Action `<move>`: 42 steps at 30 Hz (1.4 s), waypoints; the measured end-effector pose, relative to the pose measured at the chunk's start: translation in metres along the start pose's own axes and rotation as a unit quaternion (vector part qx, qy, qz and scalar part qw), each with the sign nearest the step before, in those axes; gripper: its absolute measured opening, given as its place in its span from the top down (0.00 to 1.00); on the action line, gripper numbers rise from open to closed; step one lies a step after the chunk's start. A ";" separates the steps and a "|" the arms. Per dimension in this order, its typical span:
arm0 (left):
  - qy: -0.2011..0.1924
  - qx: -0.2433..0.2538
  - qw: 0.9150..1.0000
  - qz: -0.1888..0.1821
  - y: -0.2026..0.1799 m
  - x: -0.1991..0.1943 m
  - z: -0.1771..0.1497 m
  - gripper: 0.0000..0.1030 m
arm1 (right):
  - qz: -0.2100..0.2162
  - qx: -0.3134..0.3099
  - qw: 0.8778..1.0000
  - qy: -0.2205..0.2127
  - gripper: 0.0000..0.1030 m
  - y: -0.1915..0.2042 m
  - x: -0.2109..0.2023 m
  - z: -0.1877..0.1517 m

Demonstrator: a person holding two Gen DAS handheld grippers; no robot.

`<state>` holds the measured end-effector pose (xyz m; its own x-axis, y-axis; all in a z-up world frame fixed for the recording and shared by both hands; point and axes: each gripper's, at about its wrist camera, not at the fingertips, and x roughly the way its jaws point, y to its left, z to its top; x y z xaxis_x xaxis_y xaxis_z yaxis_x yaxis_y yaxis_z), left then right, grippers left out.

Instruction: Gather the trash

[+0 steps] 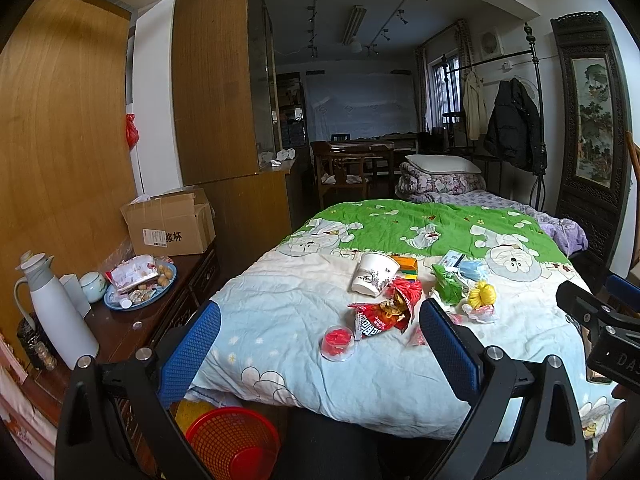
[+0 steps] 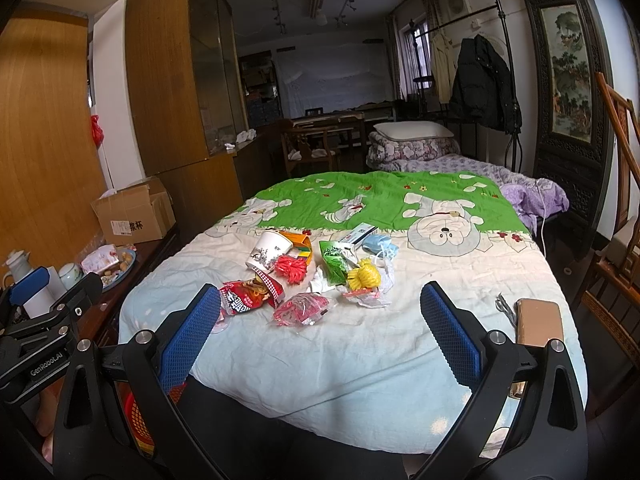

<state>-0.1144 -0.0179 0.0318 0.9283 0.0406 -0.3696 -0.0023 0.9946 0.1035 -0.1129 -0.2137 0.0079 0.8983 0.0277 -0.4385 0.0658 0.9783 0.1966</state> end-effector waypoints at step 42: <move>0.213 0.008 0.975 -0.057 0.035 0.238 -0.080 0.06 | 0.055 0.026 0.989 0.135 0.06 -0.037 0.183 -0.062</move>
<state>0.0764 0.0346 -0.1262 0.6839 -0.0320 -0.7289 0.1011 0.9936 0.0512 0.0218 -0.2321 -0.1342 0.7531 0.1939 -0.6287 0.0033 0.9544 0.2984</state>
